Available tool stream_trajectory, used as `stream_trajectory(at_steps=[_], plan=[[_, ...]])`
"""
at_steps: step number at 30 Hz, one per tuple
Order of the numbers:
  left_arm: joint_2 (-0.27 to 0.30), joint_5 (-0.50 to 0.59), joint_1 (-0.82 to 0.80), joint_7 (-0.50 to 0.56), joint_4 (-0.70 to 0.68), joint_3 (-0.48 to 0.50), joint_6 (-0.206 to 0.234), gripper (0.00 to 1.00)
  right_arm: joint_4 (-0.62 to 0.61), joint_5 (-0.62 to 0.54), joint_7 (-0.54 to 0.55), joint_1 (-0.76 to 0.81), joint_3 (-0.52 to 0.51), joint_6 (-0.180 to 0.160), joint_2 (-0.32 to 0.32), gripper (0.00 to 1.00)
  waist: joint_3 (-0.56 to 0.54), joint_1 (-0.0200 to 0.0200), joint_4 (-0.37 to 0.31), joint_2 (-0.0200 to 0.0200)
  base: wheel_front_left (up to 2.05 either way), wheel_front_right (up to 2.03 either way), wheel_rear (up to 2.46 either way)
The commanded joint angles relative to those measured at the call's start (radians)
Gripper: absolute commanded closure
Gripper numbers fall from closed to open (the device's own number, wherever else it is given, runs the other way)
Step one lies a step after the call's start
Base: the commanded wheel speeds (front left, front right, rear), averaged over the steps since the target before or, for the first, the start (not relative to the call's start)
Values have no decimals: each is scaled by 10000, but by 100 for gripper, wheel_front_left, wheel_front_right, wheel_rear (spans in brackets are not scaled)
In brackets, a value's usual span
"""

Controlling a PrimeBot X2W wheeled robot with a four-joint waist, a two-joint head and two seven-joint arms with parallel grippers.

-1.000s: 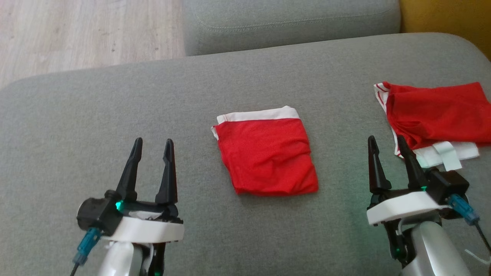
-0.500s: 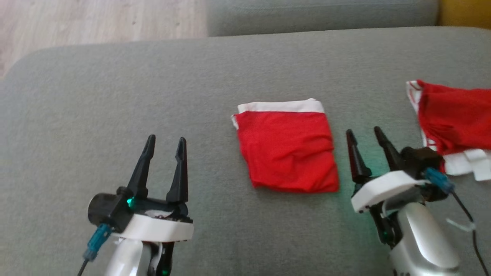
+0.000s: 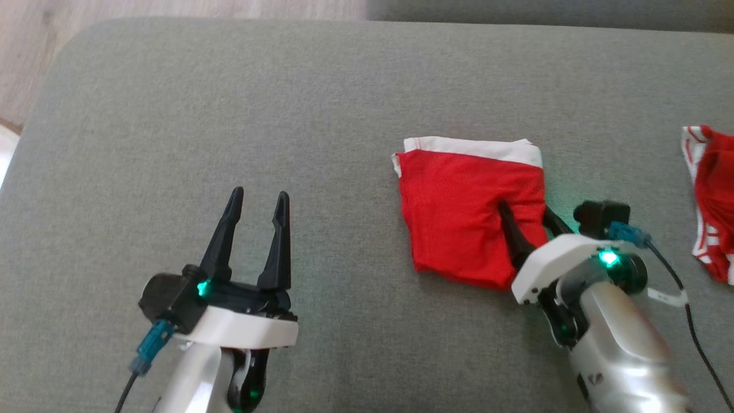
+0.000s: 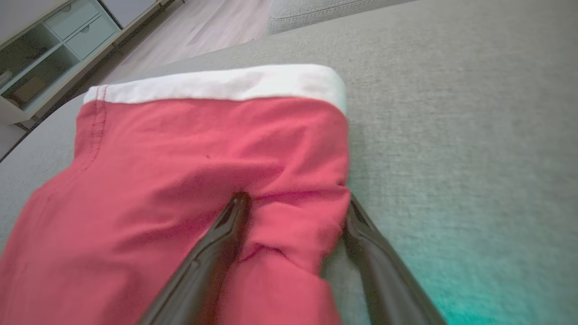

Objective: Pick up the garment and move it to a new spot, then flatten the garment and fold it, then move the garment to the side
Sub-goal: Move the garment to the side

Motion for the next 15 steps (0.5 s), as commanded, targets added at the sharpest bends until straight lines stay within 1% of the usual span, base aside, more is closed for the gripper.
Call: stream_trajectory(at_steps=[1,4,5,6,8,10,15], plan=[[37,-34,-459,-51,-295,227,75,0,-40,15,5,-150,338,-9,93,0,86,-1,82,0,0,0,0],[37,-35,-491,-51,-276,232,100,0,354,-70,-40,-362,614,-9,93,0,132,-1,110,0,0,0,0],[37,-30,-495,-51,-273,242,106,0,450,-104,-89,-424,681,-9,93,4,134,-1,102,0,0,0,0],[37,-19,-496,-51,-264,263,115,0,534,-121,-154,-485,746,-9,93,55,124,-1,78,0,0,0,0],[37,10,-508,-51,-249,299,133,0,635,-250,-393,-618,895,-9,93,100,83,-1,-4,0,0,0,0],[37,44,-528,-51,-261,321,135,0,733,-555,-638,-754,993,-9,93,100,38,-1,-130,0,0,0,0],[37,205,-532,-51,-284,345,117,0,806,-1622,-1328,-1102,843,-9,93,100,-103,-1,-621,0,0,0,0]])
